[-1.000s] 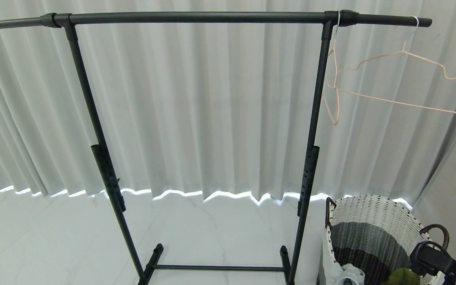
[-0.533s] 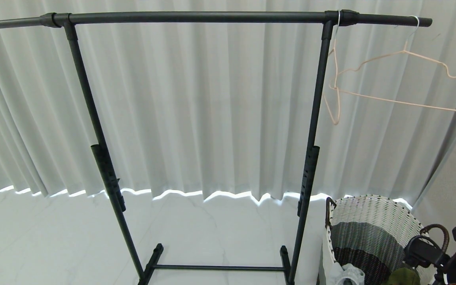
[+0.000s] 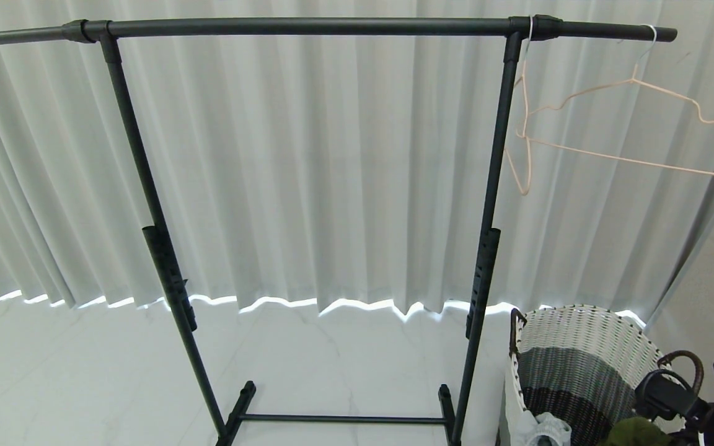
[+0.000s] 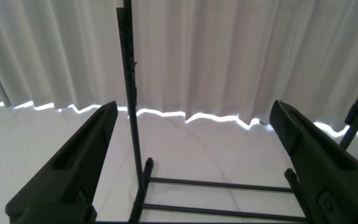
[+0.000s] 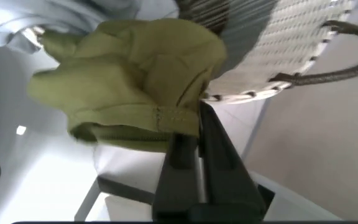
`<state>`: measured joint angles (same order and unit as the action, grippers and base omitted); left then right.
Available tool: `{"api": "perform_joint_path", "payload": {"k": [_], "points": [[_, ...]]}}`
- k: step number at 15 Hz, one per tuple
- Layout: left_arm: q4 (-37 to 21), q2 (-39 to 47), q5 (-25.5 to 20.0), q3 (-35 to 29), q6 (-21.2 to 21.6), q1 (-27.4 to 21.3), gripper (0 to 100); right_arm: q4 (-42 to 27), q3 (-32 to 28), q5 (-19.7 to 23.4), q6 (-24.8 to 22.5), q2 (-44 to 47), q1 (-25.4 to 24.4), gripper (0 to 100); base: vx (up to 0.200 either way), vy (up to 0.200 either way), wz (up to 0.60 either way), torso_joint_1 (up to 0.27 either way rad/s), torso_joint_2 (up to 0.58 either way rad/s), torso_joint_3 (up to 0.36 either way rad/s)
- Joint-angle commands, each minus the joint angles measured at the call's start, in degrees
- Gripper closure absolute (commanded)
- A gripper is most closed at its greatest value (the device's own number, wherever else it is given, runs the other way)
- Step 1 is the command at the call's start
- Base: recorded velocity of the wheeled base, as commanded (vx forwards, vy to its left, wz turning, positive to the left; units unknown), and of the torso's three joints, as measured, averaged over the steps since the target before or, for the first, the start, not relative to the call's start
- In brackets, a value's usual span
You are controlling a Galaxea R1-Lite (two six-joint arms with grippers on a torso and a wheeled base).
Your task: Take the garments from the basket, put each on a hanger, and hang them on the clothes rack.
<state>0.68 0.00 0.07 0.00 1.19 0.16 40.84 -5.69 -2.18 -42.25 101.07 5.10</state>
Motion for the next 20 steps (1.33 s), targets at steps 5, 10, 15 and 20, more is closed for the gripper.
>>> {"api": "perform_joint_path", "payload": {"k": [5, 10, 15, 20], "points": [[0.0, 0.0, 0.0, 0.0, 1.8, 0.0, 0, -2.8, 4.7, -6.5, 5.7, -20.2, 0.4, 100, 0.0, 0.0, 0.0, 0.0, 0.0, 0.0], [0.0, 0.0, 0.0, 0.0, 1.8, 0.0, 0, -28.5, -17.9, -5.9, 5.7, -32.6, -1.8, 100, -0.04, 0.0, 0.0, 0.0, 0.0, 0.0], [0.0, 0.0, 0.0, 0.0, 0.7, 0.0, 0, -47.8, -35.4, -5.9, 6.7, -40.9, -6.2, 100, -0.2, 0.0, 0.0, 0.003, 0.0, 0.001], [0.0, 0.0, 0.0, 0.0, 0.7, 0.0, 0, -52.3, -39.9, -6.2, 6.6, -44.6, -10.4, 100, -0.2, 0.0, 0.0, 0.0, 0.0, 0.001]]}}
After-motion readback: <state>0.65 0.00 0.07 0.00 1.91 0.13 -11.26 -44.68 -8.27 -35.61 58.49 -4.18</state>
